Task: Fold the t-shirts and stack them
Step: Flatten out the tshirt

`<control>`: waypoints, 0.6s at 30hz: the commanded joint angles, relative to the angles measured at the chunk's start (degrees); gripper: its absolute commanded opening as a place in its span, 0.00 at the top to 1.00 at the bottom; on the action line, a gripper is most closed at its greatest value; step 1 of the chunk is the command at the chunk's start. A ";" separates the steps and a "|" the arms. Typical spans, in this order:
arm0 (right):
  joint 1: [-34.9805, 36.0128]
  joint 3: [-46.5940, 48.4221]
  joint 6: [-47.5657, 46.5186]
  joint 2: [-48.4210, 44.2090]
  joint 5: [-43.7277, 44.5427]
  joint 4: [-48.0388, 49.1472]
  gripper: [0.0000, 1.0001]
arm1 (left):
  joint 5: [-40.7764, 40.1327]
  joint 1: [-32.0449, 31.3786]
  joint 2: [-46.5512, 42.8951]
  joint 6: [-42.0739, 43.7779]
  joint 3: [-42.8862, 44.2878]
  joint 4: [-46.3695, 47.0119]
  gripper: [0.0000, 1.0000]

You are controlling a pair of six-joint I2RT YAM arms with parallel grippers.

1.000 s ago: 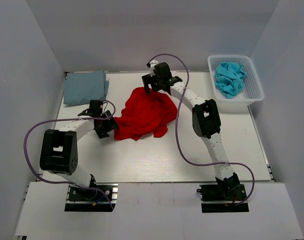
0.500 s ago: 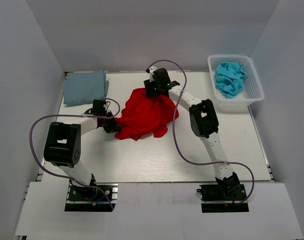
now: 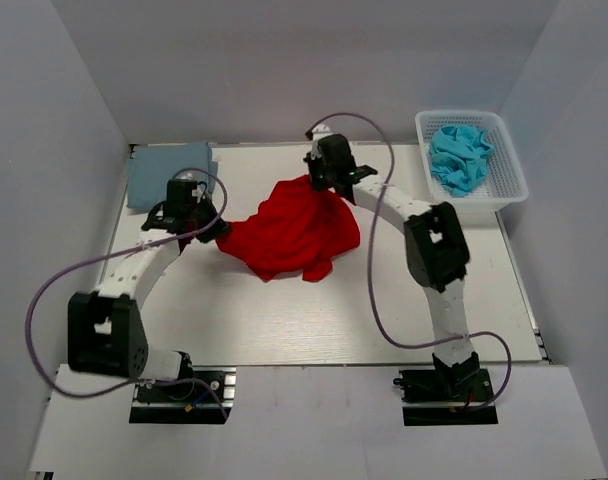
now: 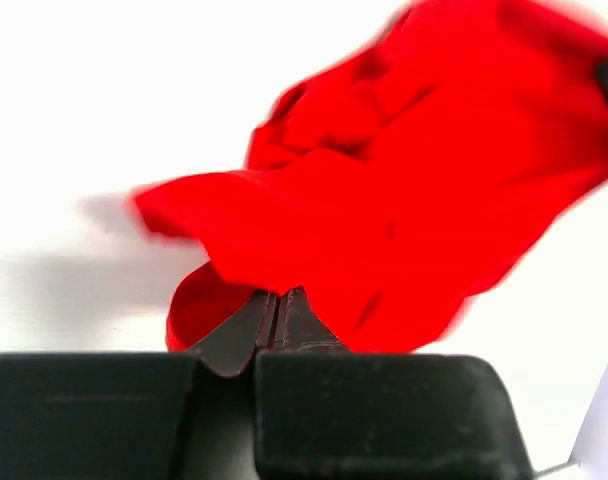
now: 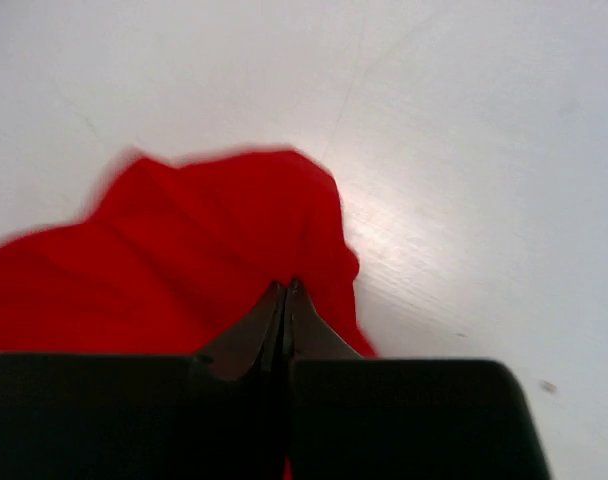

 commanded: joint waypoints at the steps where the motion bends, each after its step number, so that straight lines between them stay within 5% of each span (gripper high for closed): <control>1: -0.02 -5.42 1.62 -16.80 7.92 11.41 1.00 | -4.81 -0.23 -12.25 1.06 3.27 -0.84 1.00; 10: 0.16 -22.23 2.76 -50.36 10.74 13.27 1.00 | -15.60 -0.23 -34.49 2.83 10.37 -1.54 1.00; 18: 0.16 -20.93 -0.84 -69.26 4.70 7.65 1.00 | -20.73 0.30 -44.08 6.07 20.84 -3.92 1.00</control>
